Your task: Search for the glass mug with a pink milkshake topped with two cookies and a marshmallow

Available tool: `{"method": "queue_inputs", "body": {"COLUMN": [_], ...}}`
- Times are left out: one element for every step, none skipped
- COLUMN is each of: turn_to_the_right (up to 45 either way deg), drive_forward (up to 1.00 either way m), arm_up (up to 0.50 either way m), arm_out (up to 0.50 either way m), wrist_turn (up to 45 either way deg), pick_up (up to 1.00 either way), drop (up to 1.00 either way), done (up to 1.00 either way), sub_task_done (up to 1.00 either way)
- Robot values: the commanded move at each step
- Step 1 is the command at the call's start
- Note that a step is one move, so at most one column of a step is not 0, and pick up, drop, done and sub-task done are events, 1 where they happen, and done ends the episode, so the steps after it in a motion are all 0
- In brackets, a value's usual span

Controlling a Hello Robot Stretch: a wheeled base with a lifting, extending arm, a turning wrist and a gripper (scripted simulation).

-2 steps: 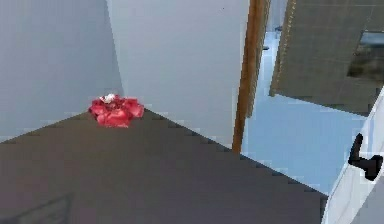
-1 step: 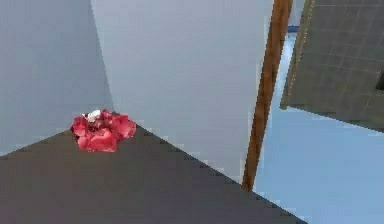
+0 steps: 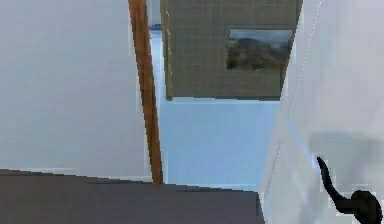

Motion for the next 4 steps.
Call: {"method": "queue_inputs", "body": {"turn_to_the_right": [0.0,0.0,45.0,24.0], "drive_forward": [1.00,0.50,0.00,0.00], "arm_up": [0.00,0.00,0.00,0.00], "arm_out": [0.00,0.00,0.00,0.00], "wrist_turn": [0.0,0.0,0.0,0.0], "pick_up": [0.00,0.00,0.00,0.00], "drop": [0.00,0.00,0.00,0.00], "done": [0.00,0.00,0.00,0.00], "sub_task_done": [0.00,0.00,0.00,0.00]}}
